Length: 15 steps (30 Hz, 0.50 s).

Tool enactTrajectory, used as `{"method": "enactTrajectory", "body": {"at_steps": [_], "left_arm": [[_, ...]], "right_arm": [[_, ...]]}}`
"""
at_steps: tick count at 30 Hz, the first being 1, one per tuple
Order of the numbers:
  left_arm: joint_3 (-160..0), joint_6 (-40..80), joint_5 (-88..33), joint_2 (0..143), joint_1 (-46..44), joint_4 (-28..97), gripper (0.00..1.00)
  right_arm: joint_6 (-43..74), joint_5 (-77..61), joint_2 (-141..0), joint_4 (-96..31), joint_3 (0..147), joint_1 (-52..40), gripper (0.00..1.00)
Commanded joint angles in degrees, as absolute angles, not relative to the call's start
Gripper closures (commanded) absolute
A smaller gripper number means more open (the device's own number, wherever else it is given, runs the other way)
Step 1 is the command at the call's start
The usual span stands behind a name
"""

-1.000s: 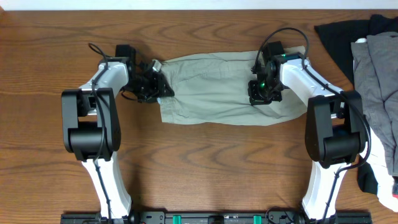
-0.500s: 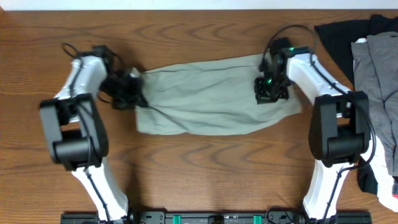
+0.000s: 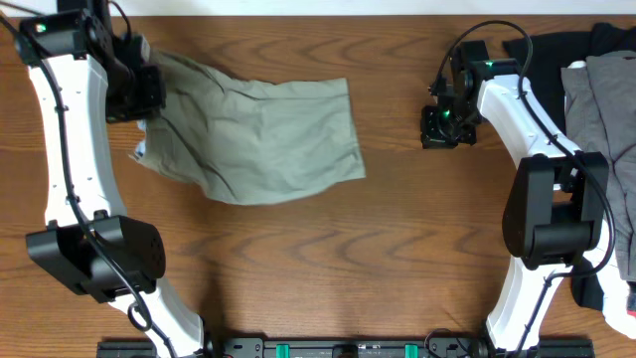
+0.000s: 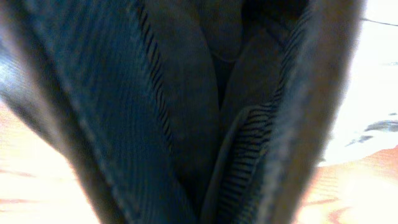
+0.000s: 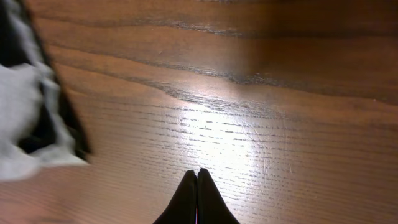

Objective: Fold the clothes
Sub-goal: 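Fold the left end rightward over the middle with the left gripper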

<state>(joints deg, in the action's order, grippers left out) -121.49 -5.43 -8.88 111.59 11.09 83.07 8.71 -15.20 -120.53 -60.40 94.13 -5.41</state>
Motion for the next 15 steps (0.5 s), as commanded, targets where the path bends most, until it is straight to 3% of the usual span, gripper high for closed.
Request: {"method": "enactTrajectory", "body": {"at_steps": [1, 15], "left_arm": [[-124.46, -6.44, -7.27, 110.67, 8.64, 82.56, 0.94], [-123.52, 10.85, -11.57, 119.22, -8.75, 71.48, 0.94]], "right_arm": [[8.29, -15.22, -118.91, -60.2, 95.2, -5.32, 0.99], [8.29, -15.2, -118.91, -60.03, 95.2, -6.26, 0.99]]}}
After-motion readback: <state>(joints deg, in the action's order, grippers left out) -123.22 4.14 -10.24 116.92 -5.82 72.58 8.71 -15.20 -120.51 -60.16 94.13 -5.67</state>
